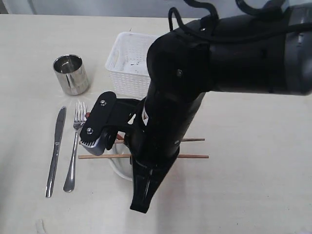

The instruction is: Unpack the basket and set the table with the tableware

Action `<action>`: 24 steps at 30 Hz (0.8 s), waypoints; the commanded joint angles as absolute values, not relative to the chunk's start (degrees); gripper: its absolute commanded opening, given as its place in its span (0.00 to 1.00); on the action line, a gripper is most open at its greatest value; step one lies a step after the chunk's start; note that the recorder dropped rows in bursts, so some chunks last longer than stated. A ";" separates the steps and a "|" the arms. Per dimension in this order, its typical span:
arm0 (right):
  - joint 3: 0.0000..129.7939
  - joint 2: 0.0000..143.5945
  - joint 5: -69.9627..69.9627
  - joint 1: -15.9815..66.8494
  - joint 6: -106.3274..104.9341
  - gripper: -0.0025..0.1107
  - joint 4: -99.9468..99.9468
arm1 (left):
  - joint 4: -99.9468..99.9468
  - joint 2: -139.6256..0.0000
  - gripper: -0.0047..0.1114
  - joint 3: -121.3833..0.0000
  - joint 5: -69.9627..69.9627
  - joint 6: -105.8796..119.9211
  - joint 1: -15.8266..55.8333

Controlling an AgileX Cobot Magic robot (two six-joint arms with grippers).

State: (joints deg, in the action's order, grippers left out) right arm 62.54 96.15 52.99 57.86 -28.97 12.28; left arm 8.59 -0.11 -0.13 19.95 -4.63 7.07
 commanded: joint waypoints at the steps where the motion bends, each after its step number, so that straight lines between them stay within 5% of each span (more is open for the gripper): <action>1: 62.35 97.67 51.30 58.10 -30.09 0.02 12.58 | 8.79 0.00 0.04 0.00 19.92 -4.76 7.36; 24: 62.46 104.43 41.88 58.10 -27.25 0.02 4.55 | 8.79 0.00 0.04 0.00 19.92 -4.76 7.36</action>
State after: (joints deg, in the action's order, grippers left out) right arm 62.54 104.39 42.75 57.84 -27.83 5.88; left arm 8.59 -0.11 -0.13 19.95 -4.63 7.07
